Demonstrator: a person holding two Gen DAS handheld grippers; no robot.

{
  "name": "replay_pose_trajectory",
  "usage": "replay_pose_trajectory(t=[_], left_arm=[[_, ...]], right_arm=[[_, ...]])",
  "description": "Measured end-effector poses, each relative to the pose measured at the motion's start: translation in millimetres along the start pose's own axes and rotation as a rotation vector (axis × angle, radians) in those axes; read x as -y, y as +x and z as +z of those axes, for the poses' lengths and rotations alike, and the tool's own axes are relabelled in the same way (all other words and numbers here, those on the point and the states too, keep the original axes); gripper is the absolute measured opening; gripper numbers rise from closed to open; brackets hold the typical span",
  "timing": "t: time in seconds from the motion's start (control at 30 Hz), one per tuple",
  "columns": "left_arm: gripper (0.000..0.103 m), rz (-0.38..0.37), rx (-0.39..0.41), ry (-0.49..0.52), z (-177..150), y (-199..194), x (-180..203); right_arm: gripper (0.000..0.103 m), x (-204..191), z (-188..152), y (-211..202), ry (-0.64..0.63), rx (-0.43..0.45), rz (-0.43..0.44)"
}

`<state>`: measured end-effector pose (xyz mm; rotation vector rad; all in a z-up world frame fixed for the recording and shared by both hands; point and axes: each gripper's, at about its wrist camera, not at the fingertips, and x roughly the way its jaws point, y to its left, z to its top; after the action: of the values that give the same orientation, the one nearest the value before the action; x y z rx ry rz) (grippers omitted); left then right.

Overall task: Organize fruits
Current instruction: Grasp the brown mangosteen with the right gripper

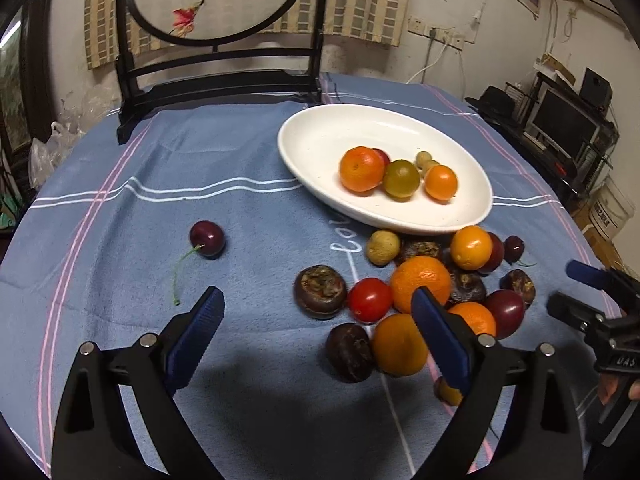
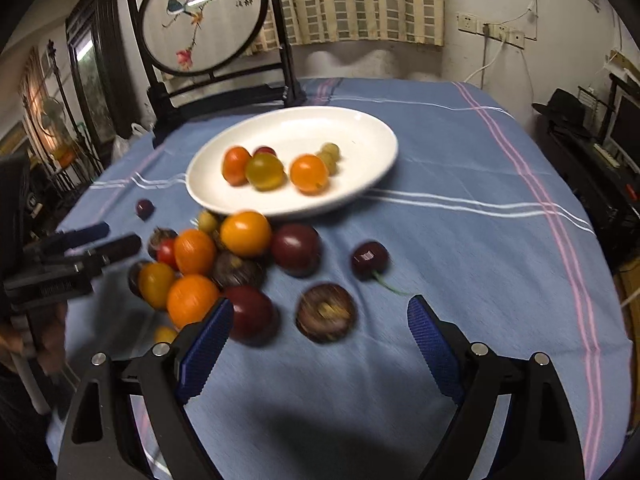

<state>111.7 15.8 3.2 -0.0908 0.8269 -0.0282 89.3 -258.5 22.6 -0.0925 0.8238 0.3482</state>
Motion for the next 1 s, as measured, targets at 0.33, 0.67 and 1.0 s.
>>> replay_pose_trajectory(t=[0.33, 0.67, 1.0], left_arm=[[0.093, 0.005, -0.023, -0.057, 0, 4, -13], [0.093, -0.006, -0.047, -0.02, -1, 6, -11], [0.093, 0.018, -0.049, 0.143, -3, -2, -12]], right_arm=[[0.072, -18, -5, 45, -0.129, -0.114, -0.14], [0.04, -12, 1, 48, -0.031, -0.085, -0.103], [0.04, -14, 8, 16, 0.059, -0.001, -0.009]])
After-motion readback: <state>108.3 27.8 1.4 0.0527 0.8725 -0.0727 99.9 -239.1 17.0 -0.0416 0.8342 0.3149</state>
